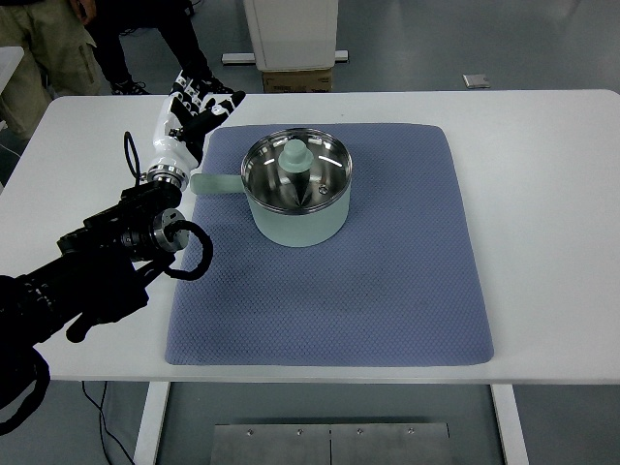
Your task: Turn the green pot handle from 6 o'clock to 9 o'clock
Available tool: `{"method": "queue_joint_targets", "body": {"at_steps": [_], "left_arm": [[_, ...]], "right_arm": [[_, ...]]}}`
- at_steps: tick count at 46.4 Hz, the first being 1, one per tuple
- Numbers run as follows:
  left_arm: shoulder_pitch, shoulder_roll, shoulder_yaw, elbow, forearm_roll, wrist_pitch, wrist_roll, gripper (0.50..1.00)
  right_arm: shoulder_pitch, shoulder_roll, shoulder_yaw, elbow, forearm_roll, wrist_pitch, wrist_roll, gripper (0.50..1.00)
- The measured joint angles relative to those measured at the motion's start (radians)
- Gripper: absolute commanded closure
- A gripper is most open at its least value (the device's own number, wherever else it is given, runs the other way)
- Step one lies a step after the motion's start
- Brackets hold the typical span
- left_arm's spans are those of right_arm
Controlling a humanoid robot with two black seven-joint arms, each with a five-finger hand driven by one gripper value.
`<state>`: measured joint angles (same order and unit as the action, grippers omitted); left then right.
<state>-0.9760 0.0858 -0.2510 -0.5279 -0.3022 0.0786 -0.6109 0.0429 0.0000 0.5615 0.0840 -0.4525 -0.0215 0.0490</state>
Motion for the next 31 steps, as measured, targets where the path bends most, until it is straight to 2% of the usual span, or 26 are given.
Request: {"method": "queue_joint_targets", "body": {"at_steps": [31], "left_arm": [[0.002,0.002,-0.002,0.003,0.001,0.0,0.0,0.5]], "right_arm": [[0.002,0.0,-0.003,-0.001,-0.004,0.0,0.003,0.5]]}}
